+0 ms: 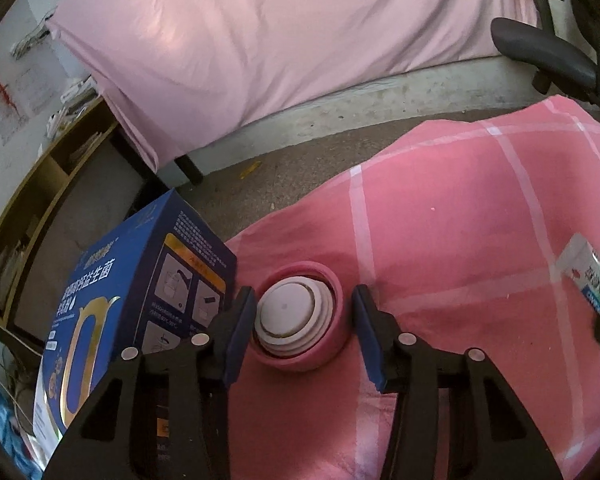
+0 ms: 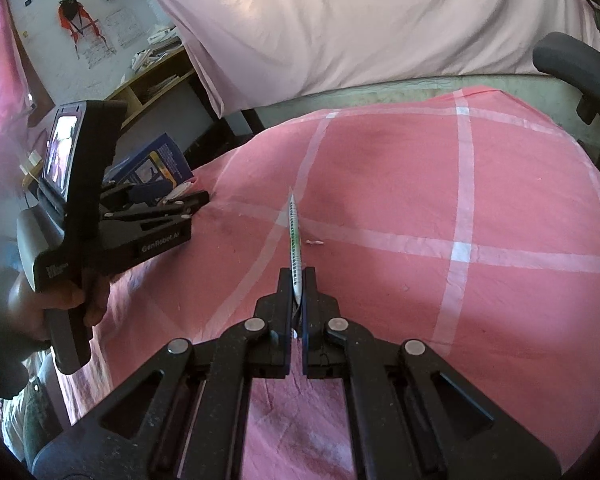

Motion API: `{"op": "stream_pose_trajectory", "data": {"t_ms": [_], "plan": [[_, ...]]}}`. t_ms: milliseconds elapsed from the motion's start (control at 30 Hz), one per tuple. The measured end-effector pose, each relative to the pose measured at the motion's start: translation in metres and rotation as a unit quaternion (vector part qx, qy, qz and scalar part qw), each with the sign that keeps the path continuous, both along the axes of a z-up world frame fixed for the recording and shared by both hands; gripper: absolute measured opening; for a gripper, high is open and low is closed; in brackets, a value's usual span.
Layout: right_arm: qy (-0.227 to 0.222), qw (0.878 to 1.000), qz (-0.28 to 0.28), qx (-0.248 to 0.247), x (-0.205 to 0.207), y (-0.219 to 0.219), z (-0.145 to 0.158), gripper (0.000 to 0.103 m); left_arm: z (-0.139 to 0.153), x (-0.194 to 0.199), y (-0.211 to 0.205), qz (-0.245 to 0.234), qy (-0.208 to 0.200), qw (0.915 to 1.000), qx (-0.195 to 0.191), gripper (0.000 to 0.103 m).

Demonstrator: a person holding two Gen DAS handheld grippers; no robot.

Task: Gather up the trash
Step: 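Grasp the pink tape roll with the left gripper while the right gripper holds the tube, then carry the tape roll and tube over the blue basin and open both grippers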

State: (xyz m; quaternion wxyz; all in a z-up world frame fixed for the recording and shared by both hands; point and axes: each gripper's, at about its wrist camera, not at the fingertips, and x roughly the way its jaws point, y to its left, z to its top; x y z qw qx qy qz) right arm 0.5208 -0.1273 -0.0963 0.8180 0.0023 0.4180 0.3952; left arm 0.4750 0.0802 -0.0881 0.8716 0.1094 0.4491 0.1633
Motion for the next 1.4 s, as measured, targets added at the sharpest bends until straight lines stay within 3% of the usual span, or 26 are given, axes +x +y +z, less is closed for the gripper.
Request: {"op": "stream_pose_trajectory", "data": {"t_ms": [133,267,567,800,1000,1100,1300,1400], "plan": [[-0.005,1.000,0.007,-0.002,-0.002,0.000,0.002,0.028,0.000,-0.003,-0.002,0.001,-0.006,1.0000,-0.007,0.043],[-0.008,1.000,0.013,-0.002,-0.005,-0.005,0.002,0.028,0.009,-0.016,-0.001,-0.015,-0.021,0.9983,-0.052,0.043],[-0.016,1.000,0.015,-0.016,-0.013,-0.006,0.003,0.028,0.026,-0.061,-0.030,-0.082,-0.040,0.9913,-0.094,0.043],[-0.022,0.999,0.013,-0.023,-0.019,-0.012,0.002,0.028,0.021,-0.071,-0.044,-0.086,-0.039,0.9929,-0.072,0.043],[-0.030,0.999,0.005,-0.014,-0.028,-0.016,0.004,0.028,0.015,-0.066,-0.032,-0.056,-0.036,0.9914,-0.113,0.047],[-0.036,0.999,-0.002,-0.008,-0.033,-0.020,0.005,0.028,0.015,-0.064,-0.035,-0.054,-0.037,0.9921,-0.107,0.047],[-0.031,0.999,-0.021,0.008,-0.041,-0.031,0.006,0.028,0.020,-0.068,-0.041,-0.063,-0.049,0.9931,-0.086,0.039],[-0.031,0.999,-0.037,0.022,-0.047,-0.039,0.007,0.028,0.022,-0.073,-0.046,-0.065,-0.061,0.9910,-0.100,0.039]]}}
